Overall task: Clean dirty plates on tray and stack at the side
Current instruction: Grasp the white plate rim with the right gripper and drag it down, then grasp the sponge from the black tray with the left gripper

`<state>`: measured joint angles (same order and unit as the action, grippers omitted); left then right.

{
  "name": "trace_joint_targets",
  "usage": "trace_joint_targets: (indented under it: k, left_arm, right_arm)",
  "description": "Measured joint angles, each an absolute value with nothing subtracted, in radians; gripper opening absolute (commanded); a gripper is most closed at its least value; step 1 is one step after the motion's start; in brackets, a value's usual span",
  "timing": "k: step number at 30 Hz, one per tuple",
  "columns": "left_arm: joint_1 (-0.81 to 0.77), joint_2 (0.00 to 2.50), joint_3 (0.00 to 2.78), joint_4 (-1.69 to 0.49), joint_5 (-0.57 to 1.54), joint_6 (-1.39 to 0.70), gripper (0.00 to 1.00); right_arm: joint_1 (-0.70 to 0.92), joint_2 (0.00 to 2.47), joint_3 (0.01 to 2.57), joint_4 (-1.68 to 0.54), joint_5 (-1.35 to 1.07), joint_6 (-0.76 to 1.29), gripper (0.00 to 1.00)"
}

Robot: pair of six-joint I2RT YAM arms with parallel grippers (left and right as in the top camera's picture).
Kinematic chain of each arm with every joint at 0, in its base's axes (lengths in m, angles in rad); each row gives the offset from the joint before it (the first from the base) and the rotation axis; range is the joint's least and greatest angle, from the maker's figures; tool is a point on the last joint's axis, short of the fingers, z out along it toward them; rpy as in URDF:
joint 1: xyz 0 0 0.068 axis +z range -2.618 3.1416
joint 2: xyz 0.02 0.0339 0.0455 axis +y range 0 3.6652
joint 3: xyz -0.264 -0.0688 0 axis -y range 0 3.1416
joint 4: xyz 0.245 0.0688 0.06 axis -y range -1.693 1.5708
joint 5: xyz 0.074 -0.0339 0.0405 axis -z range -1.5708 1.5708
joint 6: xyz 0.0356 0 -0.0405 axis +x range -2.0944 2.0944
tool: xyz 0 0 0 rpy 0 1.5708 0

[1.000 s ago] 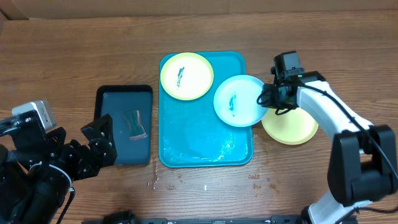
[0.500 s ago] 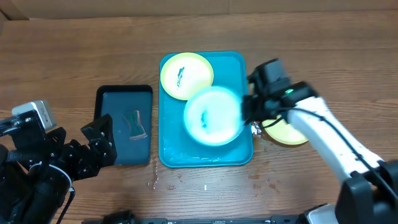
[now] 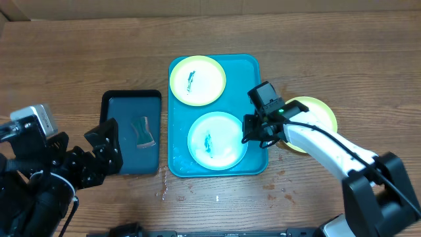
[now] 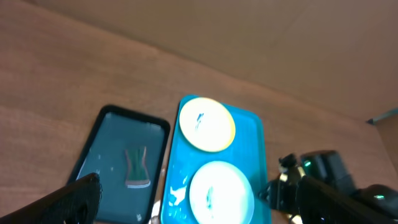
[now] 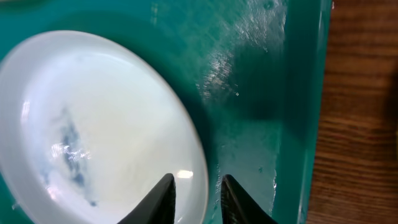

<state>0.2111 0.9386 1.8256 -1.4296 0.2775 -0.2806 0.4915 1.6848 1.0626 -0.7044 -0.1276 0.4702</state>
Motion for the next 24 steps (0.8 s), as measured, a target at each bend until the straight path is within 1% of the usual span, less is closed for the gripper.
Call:
trace_joint_targets:
  k: [2, 6, 9, 10, 11, 12, 14, 16, 21, 24]
  left_arm:
    - [0.211, 0.939, 1.825, -1.456, 0.278, -0.280, 1.00]
    - [0.212, 0.939, 1.800, -1.477, 0.281, -0.242, 1.00]
    - [0.211, 0.941, 1.689, -1.482, 0.284, -0.222, 1.00]
    - [0.211, 0.946, 1.639, -1.479, 0.285, -0.218, 0.94]
    - [0.211, 0.958, 1.581, -1.470, 0.285, -0.212, 0.90]
    - [0.211, 0.974, 1.524, -1.460, 0.285, -0.207, 0.85]
    - [0.211, 1.033, 1.407, -1.409, 0.285, -0.204, 0.82]
    - [0.211, 1.104, 1.312, -1.354, 0.285, -0.203, 0.78]
    - [0.192, 1.279, 1.177, -1.225, 0.233, -0.228, 0.78]
    - [0.176, 1.390, 1.164, -1.142, 0.150, -0.270, 0.69]
  right_arm:
    - [0.492, 1.650, 1.070, -0.714, -0.127, 0.469, 0.40]
    - [0.492, 1.531, 1.085, -0.729, -0.125, 0.467, 0.43]
    - [0.492, 1.441, 1.095, -0.739, -0.127, 0.466, 0.44]
    - [0.492, 1.425, 1.097, -0.738, -0.127, 0.467, 0.50]
    - [0.492, 1.406, 1.099, -0.739, -0.126, 0.466, 0.54]
    - [0.491, 1.393, 1.101, -0.743, -0.127, 0.464, 0.53]
    - [0.492, 1.383, 1.103, -0.760, -0.127, 0.466, 0.54]
    - [0.491, 1.383, 1.103, -0.791, -0.126, 0.467, 0.56]
    - [0.492, 1.385, 1.103, -0.854, -0.126, 0.467, 0.56]
    - [0.492, 1.385, 1.103, -0.872, -0.126, 0.466, 0.56]
